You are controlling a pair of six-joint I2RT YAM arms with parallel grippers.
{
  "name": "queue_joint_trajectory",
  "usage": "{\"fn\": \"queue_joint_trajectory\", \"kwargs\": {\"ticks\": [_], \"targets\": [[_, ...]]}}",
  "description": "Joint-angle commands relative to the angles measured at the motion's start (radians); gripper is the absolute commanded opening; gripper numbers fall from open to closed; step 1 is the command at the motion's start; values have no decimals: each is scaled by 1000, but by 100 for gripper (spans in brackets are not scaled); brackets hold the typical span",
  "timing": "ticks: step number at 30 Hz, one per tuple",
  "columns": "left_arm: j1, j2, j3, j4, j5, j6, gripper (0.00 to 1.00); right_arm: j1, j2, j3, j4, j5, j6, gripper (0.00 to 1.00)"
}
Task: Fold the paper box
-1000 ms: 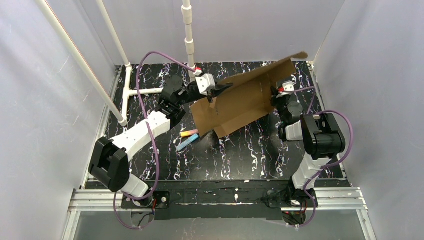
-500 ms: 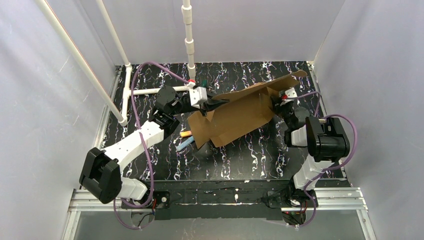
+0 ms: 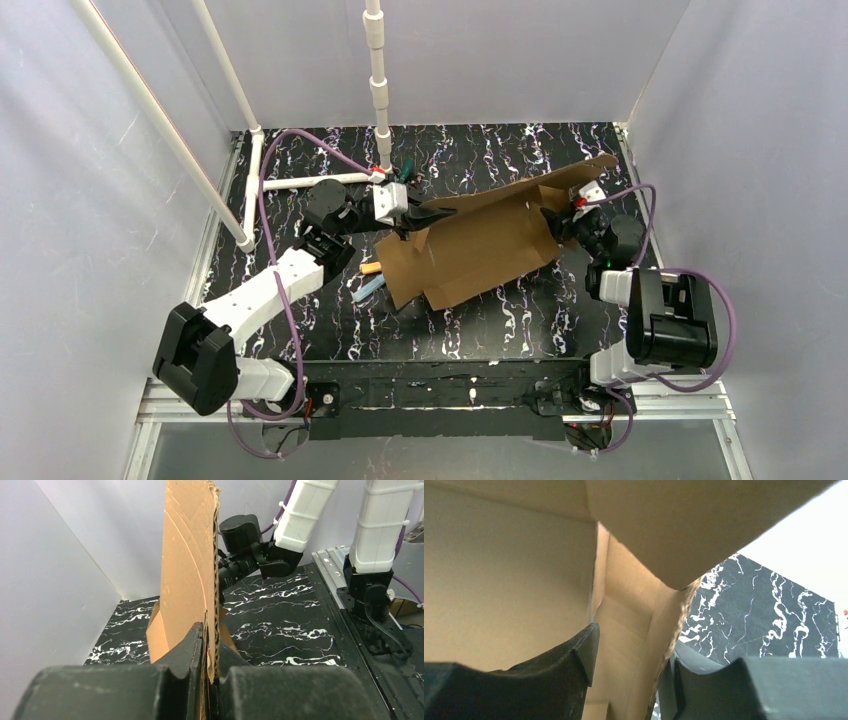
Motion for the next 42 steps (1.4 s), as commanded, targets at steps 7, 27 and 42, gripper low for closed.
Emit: {"fn": "queue_joint_trajectory", "kwargs": {"ticks": [7, 27, 42], "targets": [[-17, -67, -27, 7, 67, -37, 0, -97, -121, 37, -317, -171, -62, 55], [0, -74, -86, 7, -135, -215, 14, -77, -33, 161, -189, -35, 59, 1], [98, -94, -95, -98, -196, -416, 42, -72, 52, 145, 59, -25, 211, 1]]}}
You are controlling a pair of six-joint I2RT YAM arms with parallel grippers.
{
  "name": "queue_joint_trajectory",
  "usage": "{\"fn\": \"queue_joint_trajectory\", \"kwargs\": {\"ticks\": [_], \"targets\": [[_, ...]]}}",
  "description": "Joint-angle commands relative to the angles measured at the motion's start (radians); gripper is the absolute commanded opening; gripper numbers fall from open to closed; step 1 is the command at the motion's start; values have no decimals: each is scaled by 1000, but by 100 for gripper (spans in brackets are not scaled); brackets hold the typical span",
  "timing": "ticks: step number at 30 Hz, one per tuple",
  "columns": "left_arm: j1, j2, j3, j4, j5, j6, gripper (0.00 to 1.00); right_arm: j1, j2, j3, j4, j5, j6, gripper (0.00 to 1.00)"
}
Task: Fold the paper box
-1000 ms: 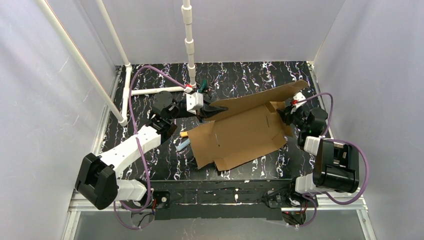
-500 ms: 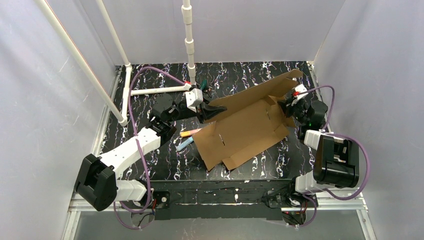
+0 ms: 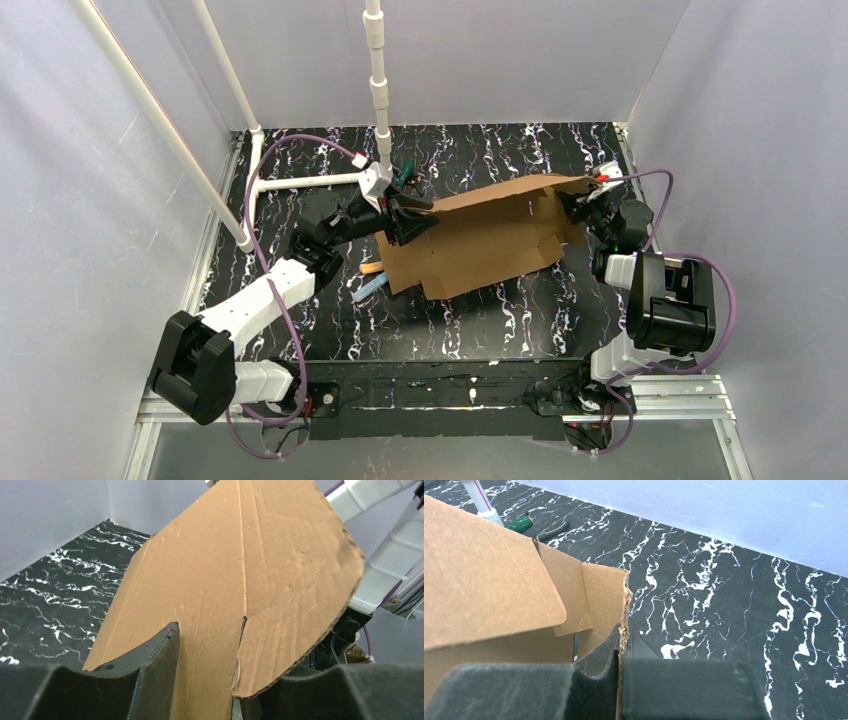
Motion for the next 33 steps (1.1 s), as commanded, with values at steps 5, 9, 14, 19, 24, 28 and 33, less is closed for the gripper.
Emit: {"fn": "queue_joint_trajectory", "kwargs": {"ticks": [5, 9, 14, 19, 24, 28, 33], "targets": [[24, -38, 102, -162, -37, -78, 42, 2, -10, 4, 126, -18, 4, 1], [23, -38, 108, -164, -60, -81, 40, 3, -13, 2, 126, -15, 5, 1], [23, -17, 138, -164, -92, -148, 23, 4, -17, -3, 132, -25, 11, 1], [26, 18, 164, -165, -114, -276, 0, 4, -24, -9, 152, -25, 29, 1], [26, 43, 167, -175, -126, -316, 0, 4, -28, -20, 176, -33, 52, 1], [27, 42, 160, -192, -137, -272, 0, 4, -28, -37, 192, -40, 71, 1], [30, 58, 201, -232, -171, -202, 0, 3, -5, -40, 250, 1, 135, 1]]}}
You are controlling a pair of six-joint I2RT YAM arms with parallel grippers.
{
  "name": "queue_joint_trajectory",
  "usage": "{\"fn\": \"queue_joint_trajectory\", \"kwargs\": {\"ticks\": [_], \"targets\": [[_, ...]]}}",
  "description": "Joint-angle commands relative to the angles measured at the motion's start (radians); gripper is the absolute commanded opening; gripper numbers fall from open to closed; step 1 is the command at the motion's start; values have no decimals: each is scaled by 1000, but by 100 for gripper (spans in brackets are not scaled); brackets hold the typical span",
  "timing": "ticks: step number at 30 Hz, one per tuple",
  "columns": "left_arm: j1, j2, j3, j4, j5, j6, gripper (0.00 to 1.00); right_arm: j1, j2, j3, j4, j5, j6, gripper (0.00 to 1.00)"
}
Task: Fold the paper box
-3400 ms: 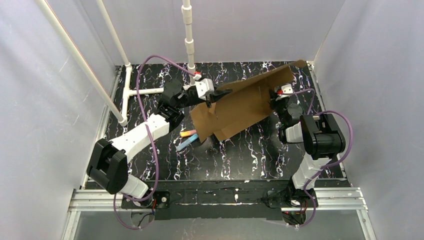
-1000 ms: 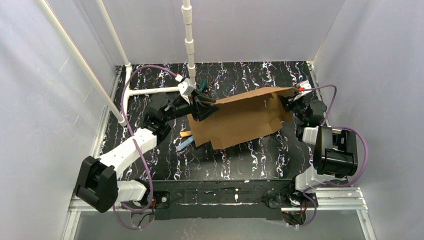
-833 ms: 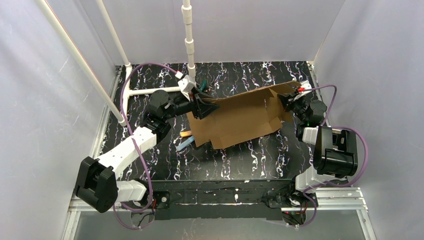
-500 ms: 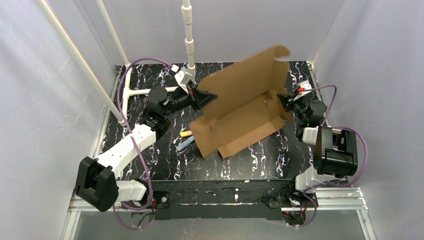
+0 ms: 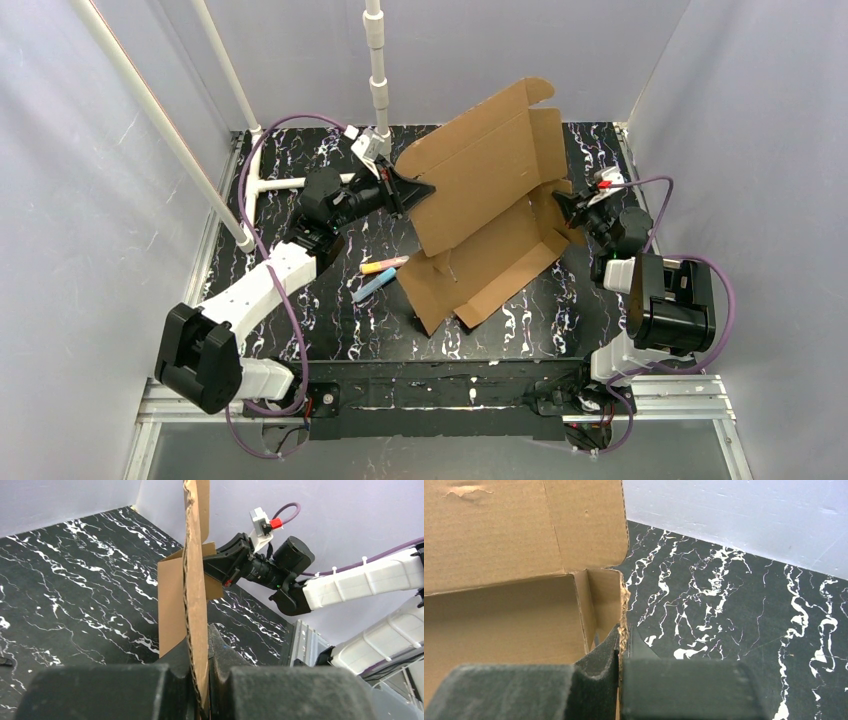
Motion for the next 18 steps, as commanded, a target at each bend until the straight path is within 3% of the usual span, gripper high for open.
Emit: {"fn": "queue_joint_trajectory", "kwargs": {"ticks": [1, 10, 18], "targets": [[4, 17, 65, -73, -21, 75, 0, 4, 4, 13, 138, 45, 88, 1], [63, 154, 310, -148, 1, 200, 0, 77, 105, 138, 246, 214, 181, 1], [71, 216, 455, -168, 94, 260, 0, 114, 247, 183, 495, 297, 273, 1]]}}
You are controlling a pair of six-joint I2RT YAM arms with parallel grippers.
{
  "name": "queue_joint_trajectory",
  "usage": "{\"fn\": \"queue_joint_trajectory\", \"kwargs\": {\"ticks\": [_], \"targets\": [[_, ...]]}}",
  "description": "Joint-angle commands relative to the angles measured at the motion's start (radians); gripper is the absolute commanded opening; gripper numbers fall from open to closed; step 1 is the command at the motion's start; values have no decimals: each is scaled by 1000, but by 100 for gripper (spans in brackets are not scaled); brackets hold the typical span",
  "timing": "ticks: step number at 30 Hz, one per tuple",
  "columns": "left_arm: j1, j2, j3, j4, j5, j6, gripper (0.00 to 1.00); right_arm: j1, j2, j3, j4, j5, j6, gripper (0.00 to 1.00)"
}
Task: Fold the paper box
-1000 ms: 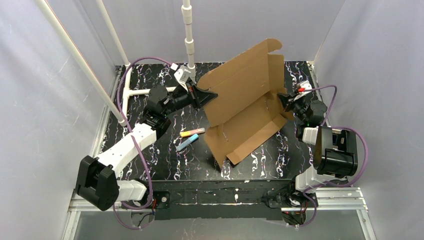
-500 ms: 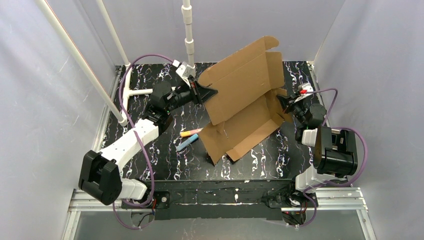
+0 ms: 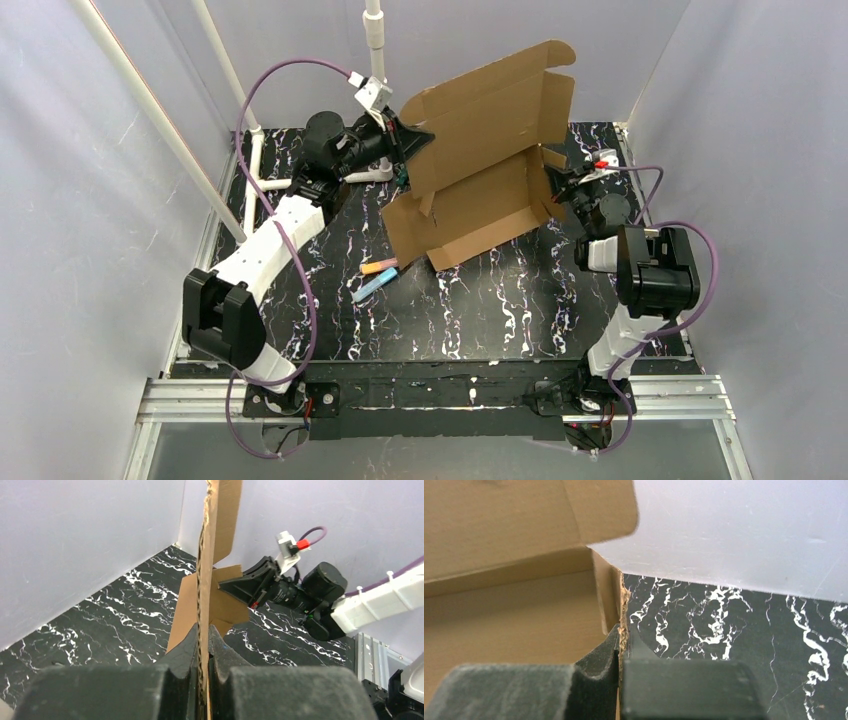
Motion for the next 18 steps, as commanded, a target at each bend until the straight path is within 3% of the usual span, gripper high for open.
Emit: {"fn": "queue_joint_trajectory", "kwargs": {"ticks": [1, 12, 18], "targets": [[-4, -14, 52, -6, 105, 40, 0, 2, 62, 18, 292, 58, 71, 1], [-29, -109, -177, 1, 162, -23, 0, -19, 57, -132, 340, -89, -52, 2], [-34, -154, -217, 13, 141, -27, 0, -18, 5, -198, 320, -174, -137, 14]]}}
